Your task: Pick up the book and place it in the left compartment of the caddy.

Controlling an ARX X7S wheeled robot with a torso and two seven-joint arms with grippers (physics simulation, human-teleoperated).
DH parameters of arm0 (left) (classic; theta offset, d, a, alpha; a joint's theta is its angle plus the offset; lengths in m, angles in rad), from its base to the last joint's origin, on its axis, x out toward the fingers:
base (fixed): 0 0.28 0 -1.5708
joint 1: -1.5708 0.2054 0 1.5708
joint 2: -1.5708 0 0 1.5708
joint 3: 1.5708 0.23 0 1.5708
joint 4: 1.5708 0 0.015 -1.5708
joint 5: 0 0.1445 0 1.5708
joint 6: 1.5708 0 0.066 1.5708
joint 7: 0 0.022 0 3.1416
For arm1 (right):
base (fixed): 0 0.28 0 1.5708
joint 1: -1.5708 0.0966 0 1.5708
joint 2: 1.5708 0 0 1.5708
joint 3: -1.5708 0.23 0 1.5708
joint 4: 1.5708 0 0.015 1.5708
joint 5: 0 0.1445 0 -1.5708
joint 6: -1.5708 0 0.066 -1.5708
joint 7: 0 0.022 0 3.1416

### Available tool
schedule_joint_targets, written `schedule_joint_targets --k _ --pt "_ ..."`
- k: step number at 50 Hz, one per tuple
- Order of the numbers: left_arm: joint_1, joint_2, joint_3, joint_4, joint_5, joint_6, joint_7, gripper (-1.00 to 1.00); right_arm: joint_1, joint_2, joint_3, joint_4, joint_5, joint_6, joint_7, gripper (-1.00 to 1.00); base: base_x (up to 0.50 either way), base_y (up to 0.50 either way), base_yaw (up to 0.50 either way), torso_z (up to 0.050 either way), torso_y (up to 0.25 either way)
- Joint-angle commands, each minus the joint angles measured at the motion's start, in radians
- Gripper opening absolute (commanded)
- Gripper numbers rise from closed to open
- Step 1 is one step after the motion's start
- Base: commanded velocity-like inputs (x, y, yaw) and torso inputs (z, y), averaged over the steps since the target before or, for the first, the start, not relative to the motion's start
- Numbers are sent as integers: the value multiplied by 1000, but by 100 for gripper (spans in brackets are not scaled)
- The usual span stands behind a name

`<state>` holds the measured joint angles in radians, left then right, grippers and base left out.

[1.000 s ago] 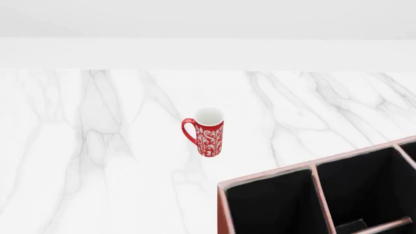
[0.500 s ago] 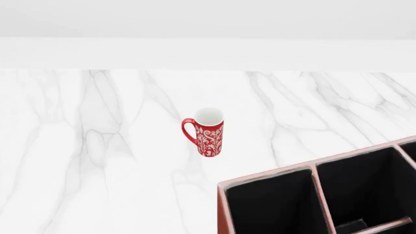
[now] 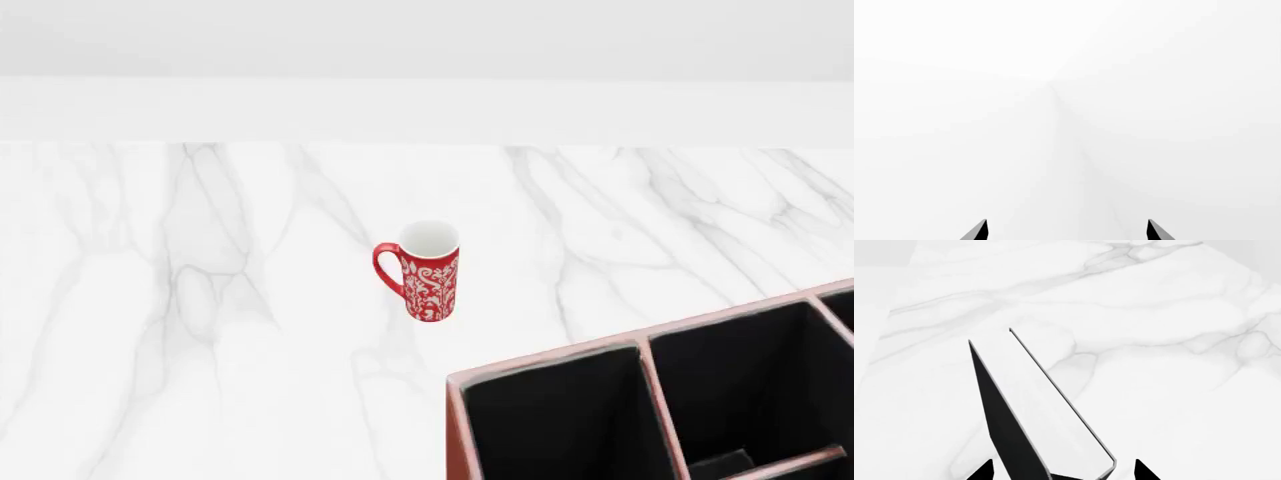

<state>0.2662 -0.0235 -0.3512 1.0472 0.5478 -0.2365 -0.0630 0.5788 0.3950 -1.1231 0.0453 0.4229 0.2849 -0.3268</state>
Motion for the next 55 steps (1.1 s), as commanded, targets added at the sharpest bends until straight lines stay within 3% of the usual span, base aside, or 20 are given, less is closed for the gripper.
schedule_joint_targets --k 1,23,24,48,55 --pt "8 23 -43 0 -50 65 38 100 8 -26 0 113 -43 -57 -26 100 0 0 0 0 0" --pt "-1 23 -31 0 -36 54 42 100 -2 -48 -3 160 -42 -94 -37 100 0 0 0 0 0" --pt "-1 23 -31 0 -37 54 42 100 -3 -49 4 158 -35 -90 -30 -100 0 0 0 0 0" --pt "-8 23 -33 0 -35 51 45 100 -18 -17 13 109 -35 -119 -13 -100 0 0 0 0 0" --pt "5 23 -41 0 -47 64 36 100 -58 7 105 9 -25 -228 101 -100 0 0 0 0 0"
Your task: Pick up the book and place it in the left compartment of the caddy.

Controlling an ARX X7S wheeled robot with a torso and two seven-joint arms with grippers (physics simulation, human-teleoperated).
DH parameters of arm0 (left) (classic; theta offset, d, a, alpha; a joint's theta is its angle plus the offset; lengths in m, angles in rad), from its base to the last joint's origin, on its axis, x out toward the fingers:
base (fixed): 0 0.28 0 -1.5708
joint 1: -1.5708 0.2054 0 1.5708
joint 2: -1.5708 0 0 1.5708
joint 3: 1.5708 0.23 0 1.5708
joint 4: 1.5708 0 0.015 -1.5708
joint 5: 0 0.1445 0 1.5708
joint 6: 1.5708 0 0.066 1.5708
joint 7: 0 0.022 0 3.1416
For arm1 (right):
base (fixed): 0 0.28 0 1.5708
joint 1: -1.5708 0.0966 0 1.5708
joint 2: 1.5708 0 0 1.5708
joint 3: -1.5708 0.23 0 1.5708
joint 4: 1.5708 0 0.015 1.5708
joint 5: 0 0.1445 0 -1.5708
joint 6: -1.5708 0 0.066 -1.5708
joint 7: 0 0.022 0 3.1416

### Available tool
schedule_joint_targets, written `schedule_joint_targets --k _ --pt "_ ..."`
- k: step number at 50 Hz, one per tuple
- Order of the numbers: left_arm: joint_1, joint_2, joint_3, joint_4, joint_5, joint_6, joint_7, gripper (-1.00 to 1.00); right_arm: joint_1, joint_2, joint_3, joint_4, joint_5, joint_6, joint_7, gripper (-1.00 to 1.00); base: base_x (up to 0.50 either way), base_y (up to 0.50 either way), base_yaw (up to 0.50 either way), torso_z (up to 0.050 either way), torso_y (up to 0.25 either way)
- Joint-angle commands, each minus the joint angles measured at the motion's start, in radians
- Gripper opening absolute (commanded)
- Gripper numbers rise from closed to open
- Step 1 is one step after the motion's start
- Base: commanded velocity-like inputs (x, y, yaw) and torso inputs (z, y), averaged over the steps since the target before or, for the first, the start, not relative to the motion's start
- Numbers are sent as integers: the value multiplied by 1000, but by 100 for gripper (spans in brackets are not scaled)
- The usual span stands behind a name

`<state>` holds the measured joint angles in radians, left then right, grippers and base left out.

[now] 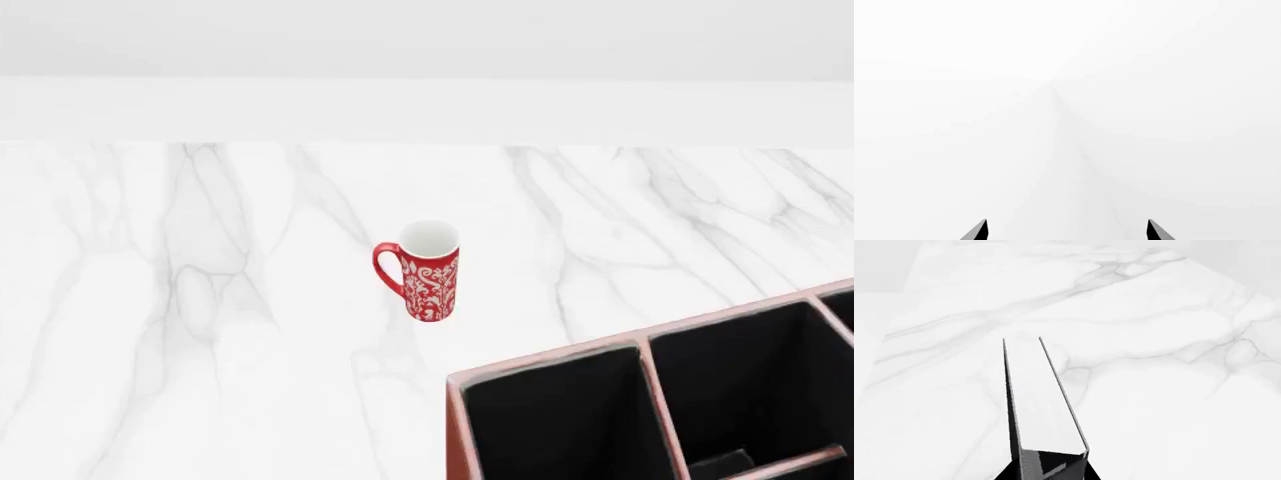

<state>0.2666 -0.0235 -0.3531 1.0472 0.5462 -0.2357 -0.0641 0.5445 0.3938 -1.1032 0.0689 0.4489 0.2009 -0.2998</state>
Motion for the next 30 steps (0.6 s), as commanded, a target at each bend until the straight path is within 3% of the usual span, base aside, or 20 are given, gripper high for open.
schedule_joint_targets --k 1,30 --pt "3 23 -37 0 -44 62 38 100 -27 11 96 -26 -57 -163 90 -100 0 0 0 0 0" --pt "15 23 -39 0 -53 70 28 100 -63 81 249 -220 84 -177 231 -100 0 0 0 0 1"
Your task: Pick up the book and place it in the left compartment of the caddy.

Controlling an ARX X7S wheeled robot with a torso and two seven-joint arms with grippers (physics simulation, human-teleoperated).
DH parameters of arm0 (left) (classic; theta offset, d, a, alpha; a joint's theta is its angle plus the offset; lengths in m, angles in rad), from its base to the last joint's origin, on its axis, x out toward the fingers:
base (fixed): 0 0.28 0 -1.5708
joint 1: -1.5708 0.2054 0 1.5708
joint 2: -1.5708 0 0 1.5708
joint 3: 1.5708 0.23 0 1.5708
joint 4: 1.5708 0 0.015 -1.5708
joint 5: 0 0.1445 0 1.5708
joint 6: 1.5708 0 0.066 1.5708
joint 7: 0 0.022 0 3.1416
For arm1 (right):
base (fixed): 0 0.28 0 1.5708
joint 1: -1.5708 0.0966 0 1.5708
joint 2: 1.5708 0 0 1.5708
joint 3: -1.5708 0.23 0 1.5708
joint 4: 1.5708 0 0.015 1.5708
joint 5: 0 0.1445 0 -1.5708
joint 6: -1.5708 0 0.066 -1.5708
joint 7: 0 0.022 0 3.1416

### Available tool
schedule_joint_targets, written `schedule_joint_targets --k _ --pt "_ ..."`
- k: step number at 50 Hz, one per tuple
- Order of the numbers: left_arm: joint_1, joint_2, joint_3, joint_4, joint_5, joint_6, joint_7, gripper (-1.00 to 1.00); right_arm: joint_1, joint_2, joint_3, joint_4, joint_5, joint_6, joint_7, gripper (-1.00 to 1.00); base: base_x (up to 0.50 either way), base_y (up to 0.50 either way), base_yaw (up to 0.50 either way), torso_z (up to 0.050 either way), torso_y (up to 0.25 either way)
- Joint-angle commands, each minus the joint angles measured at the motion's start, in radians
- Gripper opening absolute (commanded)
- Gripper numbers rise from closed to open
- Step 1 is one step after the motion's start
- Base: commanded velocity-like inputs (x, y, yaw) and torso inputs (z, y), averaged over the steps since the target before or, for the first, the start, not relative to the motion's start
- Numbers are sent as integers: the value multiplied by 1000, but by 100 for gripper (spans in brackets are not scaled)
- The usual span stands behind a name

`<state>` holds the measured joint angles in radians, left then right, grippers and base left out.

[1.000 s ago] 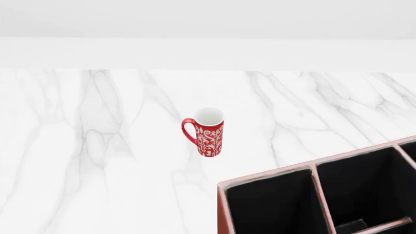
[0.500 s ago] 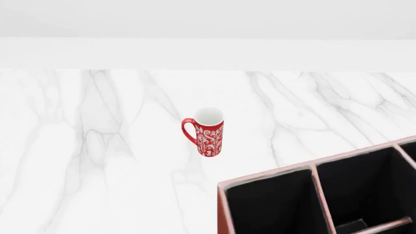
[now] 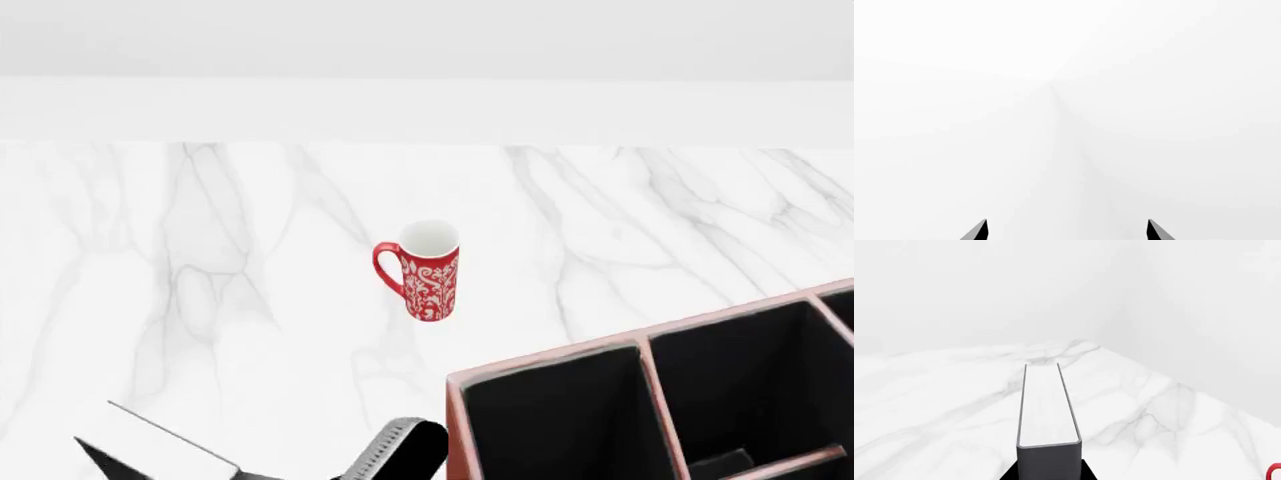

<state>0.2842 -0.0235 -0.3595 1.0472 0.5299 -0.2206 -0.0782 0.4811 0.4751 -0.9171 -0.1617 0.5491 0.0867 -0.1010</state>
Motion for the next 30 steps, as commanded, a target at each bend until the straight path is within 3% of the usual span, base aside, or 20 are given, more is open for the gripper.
schedule_joint_targets --k 1,30 --pt "-6 23 -30 0 -33 52 44 100 0 1 67 7 -7 -60 34 -100 0 0 0 0 0" --pt "19 23 -46 0 -51 76 26 100 -22 52 145 -144 76 -81 109 -100 0 0 0 0 1"
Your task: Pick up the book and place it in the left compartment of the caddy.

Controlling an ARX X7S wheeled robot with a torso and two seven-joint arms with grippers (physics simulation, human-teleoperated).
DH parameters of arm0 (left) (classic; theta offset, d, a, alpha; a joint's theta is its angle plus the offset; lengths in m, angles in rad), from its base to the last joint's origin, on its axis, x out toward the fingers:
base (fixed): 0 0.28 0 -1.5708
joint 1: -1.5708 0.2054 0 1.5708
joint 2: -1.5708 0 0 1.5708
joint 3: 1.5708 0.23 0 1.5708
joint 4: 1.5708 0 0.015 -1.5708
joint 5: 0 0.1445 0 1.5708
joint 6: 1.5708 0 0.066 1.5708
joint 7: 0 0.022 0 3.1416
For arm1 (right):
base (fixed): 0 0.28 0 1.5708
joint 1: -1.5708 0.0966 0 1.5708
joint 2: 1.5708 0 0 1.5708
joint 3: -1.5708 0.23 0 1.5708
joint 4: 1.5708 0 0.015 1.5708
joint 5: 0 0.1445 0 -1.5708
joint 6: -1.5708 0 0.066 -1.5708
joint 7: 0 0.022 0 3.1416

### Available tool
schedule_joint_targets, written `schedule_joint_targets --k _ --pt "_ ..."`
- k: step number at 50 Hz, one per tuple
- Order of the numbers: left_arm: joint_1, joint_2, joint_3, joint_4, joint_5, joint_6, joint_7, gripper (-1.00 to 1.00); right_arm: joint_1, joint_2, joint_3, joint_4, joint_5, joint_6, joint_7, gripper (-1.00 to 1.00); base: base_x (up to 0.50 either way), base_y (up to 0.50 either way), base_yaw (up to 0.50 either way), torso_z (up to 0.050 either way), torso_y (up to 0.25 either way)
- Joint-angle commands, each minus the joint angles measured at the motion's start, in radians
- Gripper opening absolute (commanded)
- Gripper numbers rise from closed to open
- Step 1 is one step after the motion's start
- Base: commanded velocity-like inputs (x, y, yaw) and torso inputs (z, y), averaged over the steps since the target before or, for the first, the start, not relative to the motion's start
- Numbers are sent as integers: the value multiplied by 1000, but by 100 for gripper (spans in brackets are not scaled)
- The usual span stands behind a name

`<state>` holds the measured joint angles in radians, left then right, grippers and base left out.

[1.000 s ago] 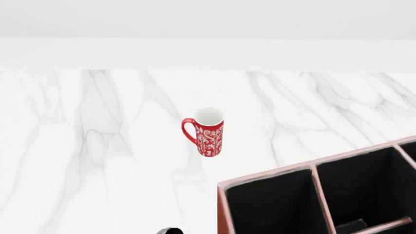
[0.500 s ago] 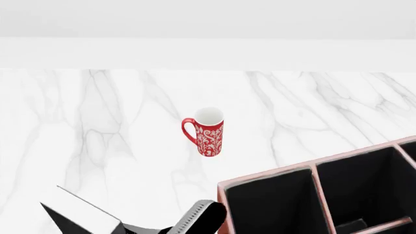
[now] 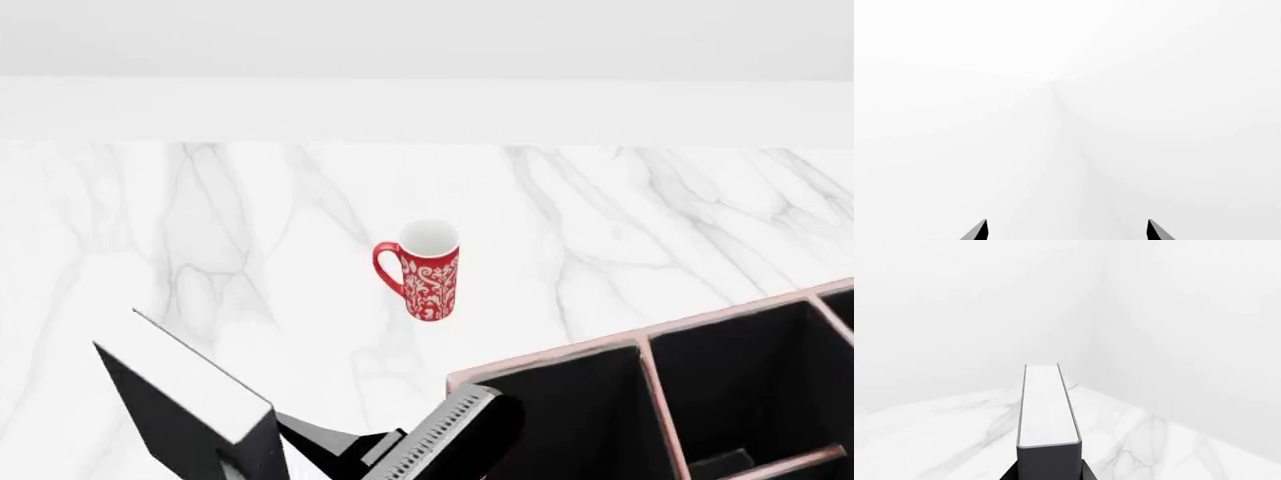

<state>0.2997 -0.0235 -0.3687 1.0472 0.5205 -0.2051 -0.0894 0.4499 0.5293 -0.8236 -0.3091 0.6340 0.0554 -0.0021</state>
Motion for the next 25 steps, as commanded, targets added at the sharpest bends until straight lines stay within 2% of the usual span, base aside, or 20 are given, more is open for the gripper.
schedule_joint_targets --k 1,25 --pt "4 23 -34 0 -41 60 37 100 7 3 57 -12 -3 -47 19 -100 0 0 0 0 0" --pt "-6 23 -30 0 -41 52 43 100 20 70 155 -140 119 -40 92 -100 0 0 0 0 1"
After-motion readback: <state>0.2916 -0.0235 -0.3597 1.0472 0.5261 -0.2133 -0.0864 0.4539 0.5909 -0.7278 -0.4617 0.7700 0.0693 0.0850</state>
